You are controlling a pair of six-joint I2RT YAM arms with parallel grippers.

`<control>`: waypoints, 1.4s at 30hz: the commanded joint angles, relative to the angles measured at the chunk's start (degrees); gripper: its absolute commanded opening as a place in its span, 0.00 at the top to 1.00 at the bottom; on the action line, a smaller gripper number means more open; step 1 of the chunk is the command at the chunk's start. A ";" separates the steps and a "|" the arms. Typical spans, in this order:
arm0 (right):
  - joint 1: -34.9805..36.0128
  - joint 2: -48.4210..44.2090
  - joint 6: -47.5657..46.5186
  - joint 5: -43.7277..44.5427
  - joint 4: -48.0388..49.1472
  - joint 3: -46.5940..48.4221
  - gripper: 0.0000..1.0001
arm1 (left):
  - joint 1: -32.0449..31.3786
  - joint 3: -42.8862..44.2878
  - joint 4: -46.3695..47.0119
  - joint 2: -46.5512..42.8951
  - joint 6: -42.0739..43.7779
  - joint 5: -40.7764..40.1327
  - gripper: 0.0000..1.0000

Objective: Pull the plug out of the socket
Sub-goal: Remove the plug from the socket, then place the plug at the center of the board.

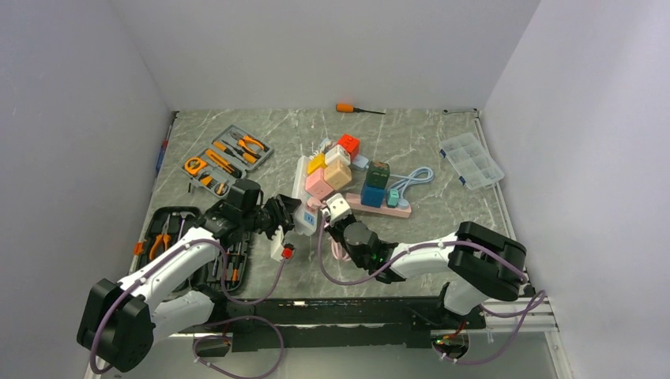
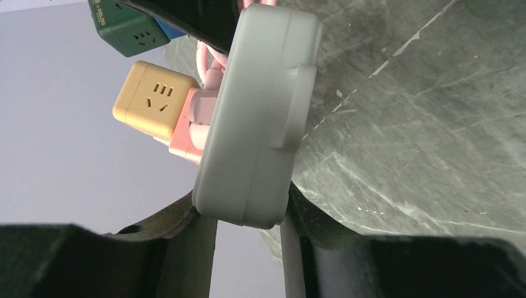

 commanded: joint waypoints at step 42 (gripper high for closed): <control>4.65 -34.85 47.95 6.90 -63.16 1.46 0.25 | -0.50 -11.40 14.18 6.91 -20.92 -15.57 0.80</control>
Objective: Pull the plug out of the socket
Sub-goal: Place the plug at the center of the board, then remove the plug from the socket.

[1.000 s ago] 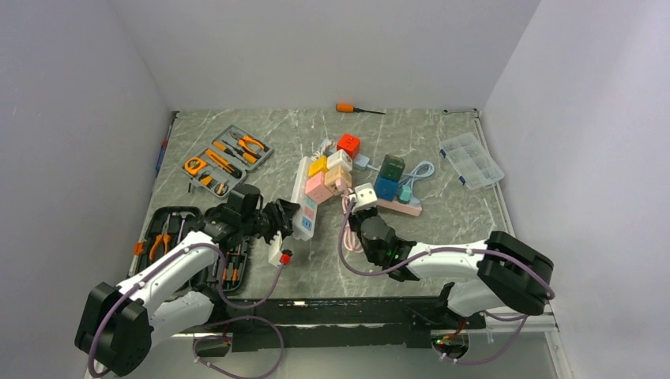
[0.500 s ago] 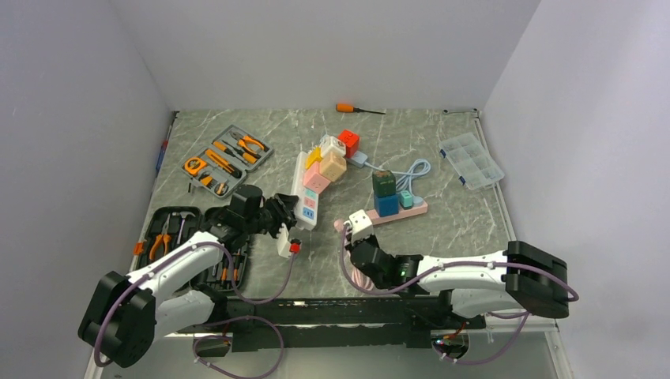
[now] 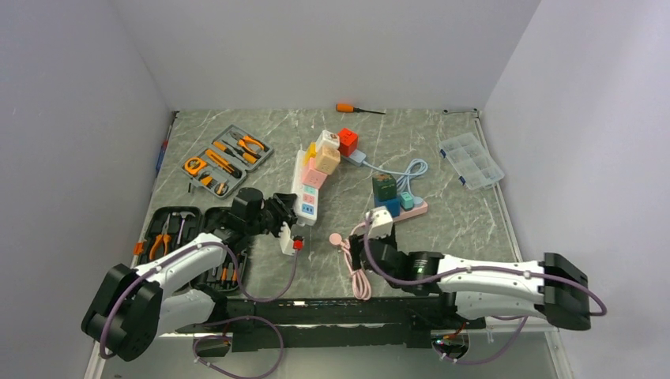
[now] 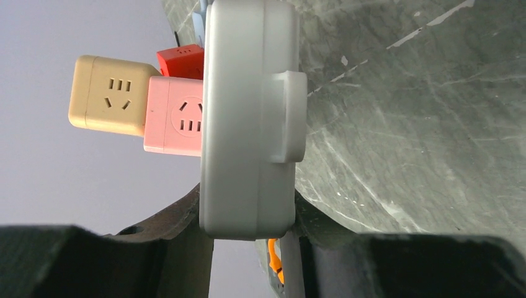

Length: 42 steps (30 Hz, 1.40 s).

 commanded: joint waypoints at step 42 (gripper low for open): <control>-35.76 -6.29 18.06 -11.48 -18.96 12.83 0.20 | -5.08 24.38 -51.53 5.37 -38.36 5.55 0.01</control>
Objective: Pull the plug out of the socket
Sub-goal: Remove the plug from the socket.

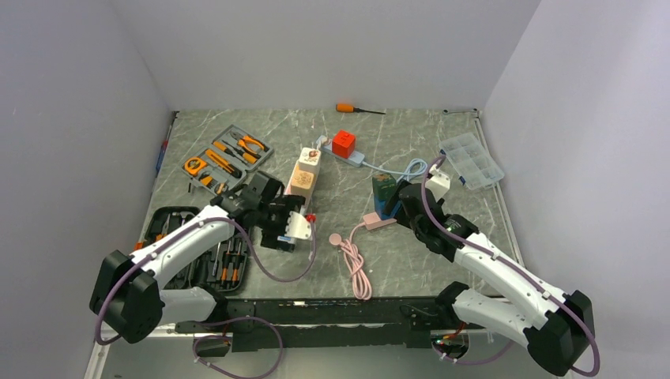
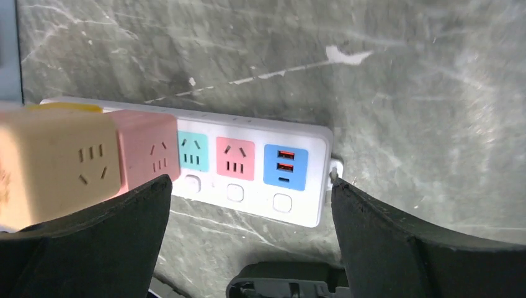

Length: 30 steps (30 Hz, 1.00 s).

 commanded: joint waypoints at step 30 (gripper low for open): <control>-13.93 -13.27 2.83 -0.73 -10.37 2.21 0.18 | -7.92 60.77 -2.97 44.27 -54.26 14.45 0.01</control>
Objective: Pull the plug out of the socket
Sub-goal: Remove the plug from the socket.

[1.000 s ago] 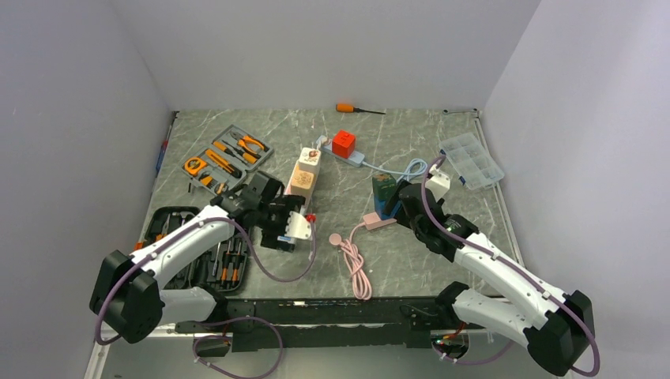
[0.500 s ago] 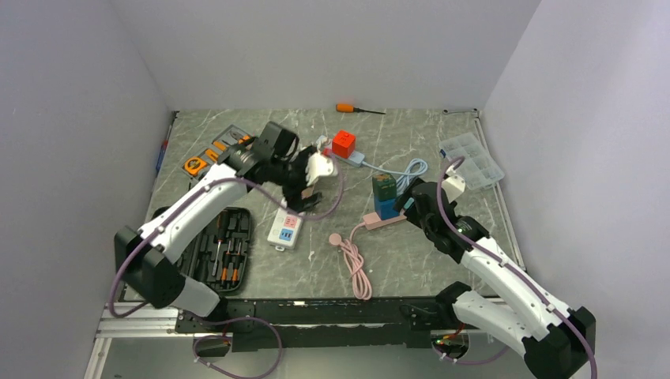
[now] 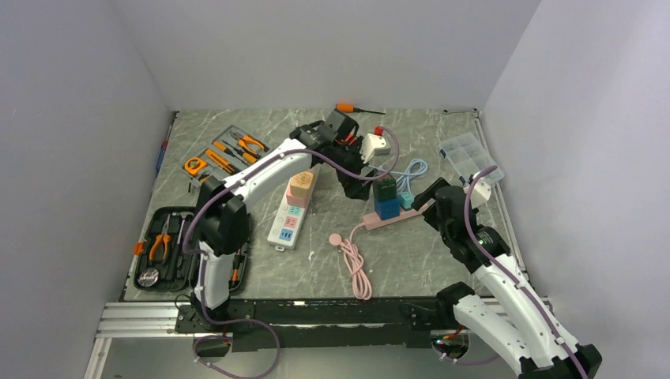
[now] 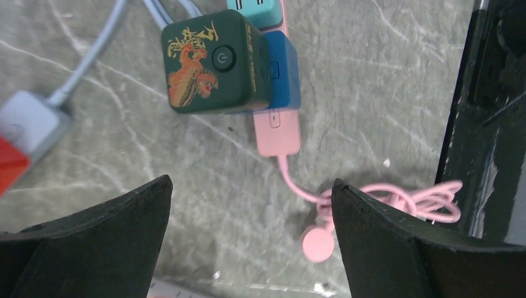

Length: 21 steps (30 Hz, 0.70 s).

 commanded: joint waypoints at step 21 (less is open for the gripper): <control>-9.46 11.14 -7.72 -9.25 14.24 4.64 0.41 | -0.84 -8.95 23.18 2.54 -12.29 5.37 0.01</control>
